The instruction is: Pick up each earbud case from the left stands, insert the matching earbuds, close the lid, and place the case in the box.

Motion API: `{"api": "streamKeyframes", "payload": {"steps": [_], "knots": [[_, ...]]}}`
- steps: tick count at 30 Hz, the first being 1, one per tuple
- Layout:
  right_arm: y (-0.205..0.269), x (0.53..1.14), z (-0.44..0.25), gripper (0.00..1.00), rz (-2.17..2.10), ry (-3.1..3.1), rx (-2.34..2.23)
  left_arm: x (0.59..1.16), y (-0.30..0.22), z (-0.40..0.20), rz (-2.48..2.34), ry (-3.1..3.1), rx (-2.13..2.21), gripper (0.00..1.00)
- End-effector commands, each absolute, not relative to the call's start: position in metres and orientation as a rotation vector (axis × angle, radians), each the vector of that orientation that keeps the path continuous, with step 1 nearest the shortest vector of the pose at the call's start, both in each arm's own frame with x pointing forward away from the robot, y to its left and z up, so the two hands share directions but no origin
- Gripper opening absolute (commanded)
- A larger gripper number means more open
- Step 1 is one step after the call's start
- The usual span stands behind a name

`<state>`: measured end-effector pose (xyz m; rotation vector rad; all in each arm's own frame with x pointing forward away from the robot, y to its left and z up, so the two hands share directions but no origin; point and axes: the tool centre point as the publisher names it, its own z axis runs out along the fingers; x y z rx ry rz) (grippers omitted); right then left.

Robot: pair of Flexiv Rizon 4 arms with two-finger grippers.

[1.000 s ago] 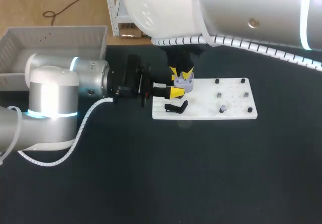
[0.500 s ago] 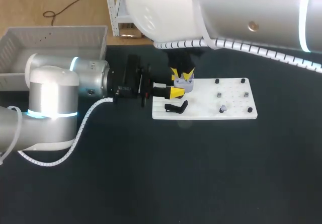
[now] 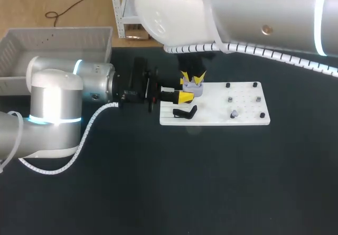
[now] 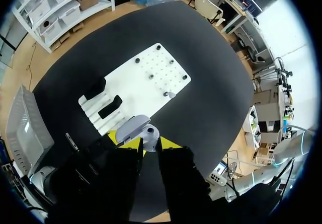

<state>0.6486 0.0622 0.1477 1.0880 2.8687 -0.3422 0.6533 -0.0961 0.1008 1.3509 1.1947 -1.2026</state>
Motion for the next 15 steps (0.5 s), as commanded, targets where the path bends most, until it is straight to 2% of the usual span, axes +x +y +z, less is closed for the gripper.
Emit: {"api": "streamKeyframes", "payload": {"steps": [1, 15], "knots": [[0.060, 0.649, 0.147, 0.00, -0.345, 2.868, 1.093, 0.652, -0.096, 0.100, -1.197, 1.195, 1.346, 0.00], [0.058, 0.650, 0.137, 0.00, -0.357, 2.883, 1.060, 0.652, -0.096, 0.100, -1.197, 1.195, 1.346, 0.00]]}}
